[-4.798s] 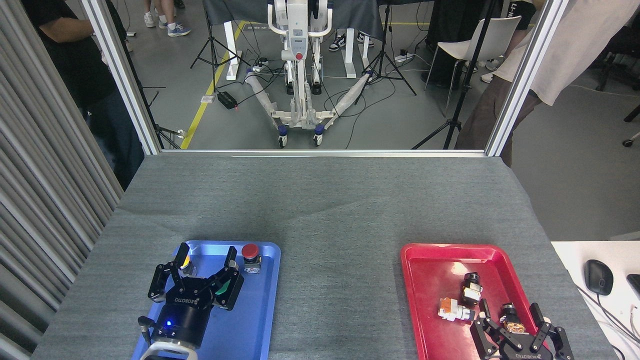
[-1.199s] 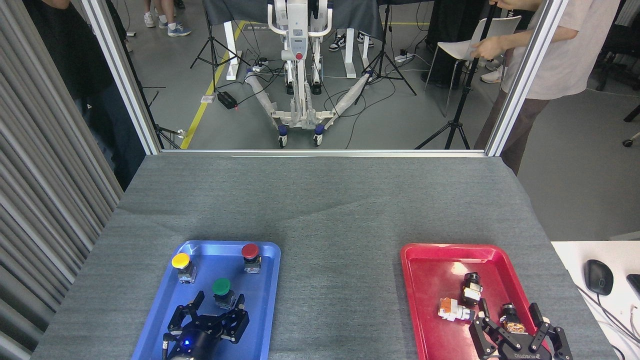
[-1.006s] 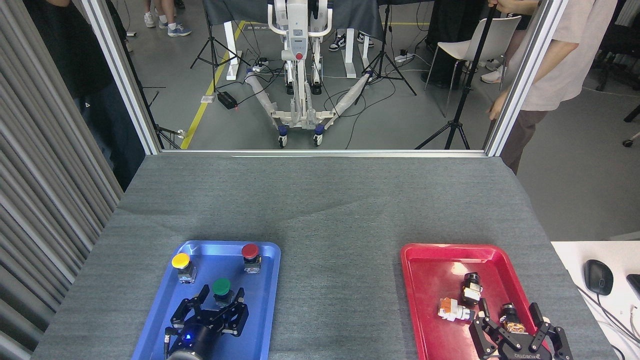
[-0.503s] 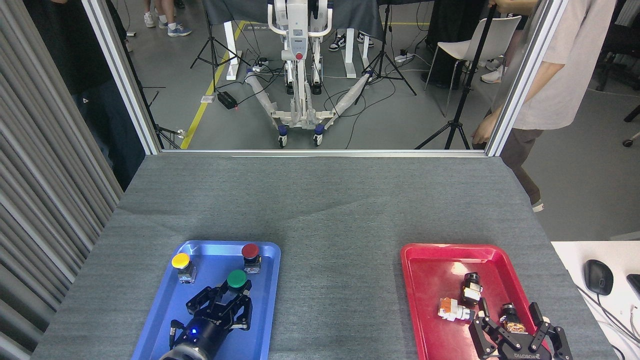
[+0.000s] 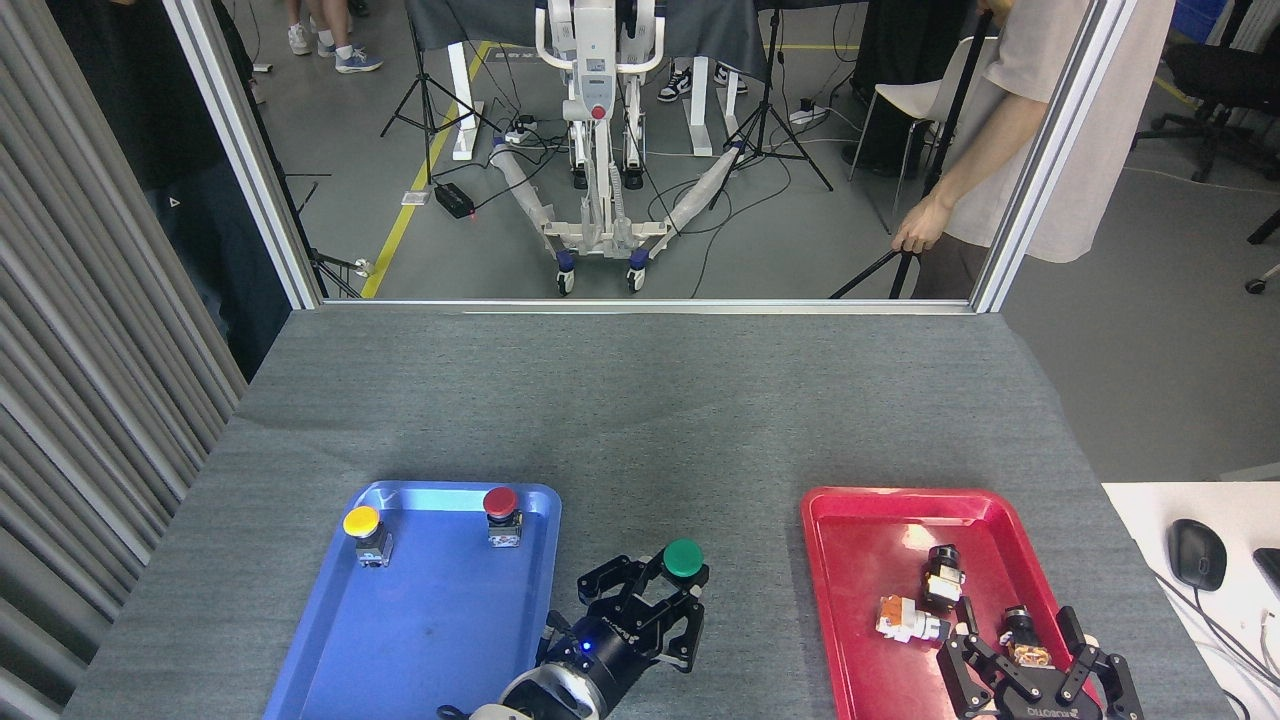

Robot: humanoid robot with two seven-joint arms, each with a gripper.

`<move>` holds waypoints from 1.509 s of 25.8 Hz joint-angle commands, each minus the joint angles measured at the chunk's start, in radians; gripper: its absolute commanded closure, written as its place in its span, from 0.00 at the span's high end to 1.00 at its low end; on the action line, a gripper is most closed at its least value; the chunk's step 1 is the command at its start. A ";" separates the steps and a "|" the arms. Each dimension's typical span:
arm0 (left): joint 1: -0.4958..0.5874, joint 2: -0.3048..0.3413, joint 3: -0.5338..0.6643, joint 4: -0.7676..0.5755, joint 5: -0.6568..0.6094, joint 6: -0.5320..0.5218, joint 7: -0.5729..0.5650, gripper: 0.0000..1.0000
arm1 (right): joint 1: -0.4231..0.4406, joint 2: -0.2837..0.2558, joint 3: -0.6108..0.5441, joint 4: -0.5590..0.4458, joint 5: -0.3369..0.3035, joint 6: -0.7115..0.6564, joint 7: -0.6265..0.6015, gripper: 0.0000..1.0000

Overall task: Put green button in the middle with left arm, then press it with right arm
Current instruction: 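Carry the green button off the tray to the table middle, then open the left gripper and withdraw it toward the blue tray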

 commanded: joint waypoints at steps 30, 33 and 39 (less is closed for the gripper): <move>0.096 0.009 -0.099 -0.155 0.039 0.154 0.035 1.00 | -0.035 -0.003 0.092 0.000 0.002 -0.042 0.000 0.46; 0.162 0.110 -0.099 -0.391 0.039 0.263 0.032 1.00 | -0.040 -0.001 0.153 0.000 0.002 -0.054 0.002 0.16; 0.283 0.294 0.006 -0.668 0.062 0.433 -0.065 1.00 | -0.064 0.003 0.354 0.011 0.060 -0.048 0.004 0.00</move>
